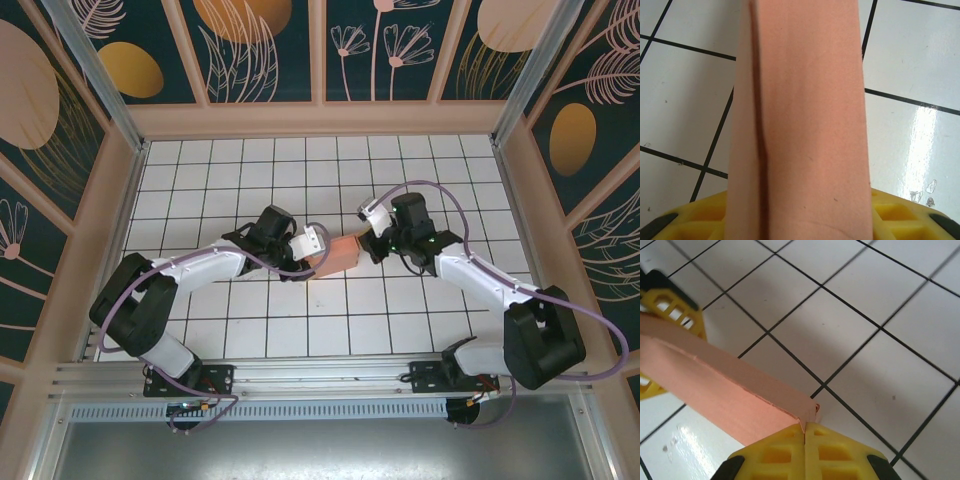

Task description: Fold the paper box

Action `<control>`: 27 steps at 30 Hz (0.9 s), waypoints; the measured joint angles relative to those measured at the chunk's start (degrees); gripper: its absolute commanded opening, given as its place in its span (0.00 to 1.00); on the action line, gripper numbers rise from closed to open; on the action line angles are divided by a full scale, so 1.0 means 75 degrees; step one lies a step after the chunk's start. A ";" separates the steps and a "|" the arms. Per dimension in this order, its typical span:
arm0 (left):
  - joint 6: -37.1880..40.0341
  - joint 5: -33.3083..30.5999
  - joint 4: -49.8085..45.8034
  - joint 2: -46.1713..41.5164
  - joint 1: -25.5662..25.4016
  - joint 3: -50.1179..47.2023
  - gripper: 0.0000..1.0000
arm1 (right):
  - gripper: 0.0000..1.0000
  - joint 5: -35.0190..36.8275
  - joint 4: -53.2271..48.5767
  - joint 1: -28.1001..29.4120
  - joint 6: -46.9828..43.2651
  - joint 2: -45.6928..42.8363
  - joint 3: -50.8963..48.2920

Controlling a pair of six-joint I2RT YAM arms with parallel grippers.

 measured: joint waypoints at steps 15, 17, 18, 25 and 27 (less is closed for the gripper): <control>-0.0230 -0.0154 0.0035 0.0198 0.0000 0.0204 0.44 | 0.00 0.1679 -0.1180 0.0615 0.3491 0.0813 0.1378; -0.0230 -0.0187 0.0038 0.0213 0.0000 0.0224 0.44 | 0.00 0.1705 -0.1402 0.0627 0.3713 0.0906 0.1565; -0.0230 -0.0198 0.0038 0.0213 0.0000 0.0227 0.44 | 0.00 0.1716 -0.1507 0.0627 0.3806 0.0944 0.1647; -0.0227 -0.0213 0.0085 0.0213 0.0000 0.0230 0.44 | 0.00 0.1746 -0.2022 0.0635 0.4071 0.1169 0.2095; -0.0227 -0.0213 0.0085 0.0213 0.0000 0.0230 0.44 | 0.00 0.1763 -0.2034 0.0644 0.3995 0.1169 0.2095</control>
